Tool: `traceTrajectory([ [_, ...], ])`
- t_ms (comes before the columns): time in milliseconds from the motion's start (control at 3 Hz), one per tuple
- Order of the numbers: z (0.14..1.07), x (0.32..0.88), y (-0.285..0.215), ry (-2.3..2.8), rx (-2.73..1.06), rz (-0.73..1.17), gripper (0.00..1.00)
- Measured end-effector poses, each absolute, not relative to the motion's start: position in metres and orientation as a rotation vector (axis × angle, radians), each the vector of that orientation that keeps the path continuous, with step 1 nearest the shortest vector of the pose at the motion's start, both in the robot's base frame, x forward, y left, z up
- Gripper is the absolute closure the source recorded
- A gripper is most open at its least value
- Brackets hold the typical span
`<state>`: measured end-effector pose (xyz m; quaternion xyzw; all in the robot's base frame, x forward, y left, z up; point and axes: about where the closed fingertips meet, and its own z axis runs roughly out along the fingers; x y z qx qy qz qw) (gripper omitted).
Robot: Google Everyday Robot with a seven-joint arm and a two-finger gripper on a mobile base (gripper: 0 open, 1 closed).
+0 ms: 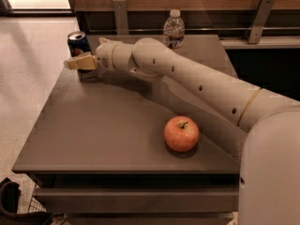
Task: Knock pepsi can over
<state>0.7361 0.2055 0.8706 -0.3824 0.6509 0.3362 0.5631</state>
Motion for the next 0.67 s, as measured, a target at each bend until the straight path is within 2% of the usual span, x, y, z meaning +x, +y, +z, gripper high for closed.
traceTrajectory([
  [667, 0.8708, 0.7369, 0.2108, 1.525, -0.905, 0.802, 0.61],
])
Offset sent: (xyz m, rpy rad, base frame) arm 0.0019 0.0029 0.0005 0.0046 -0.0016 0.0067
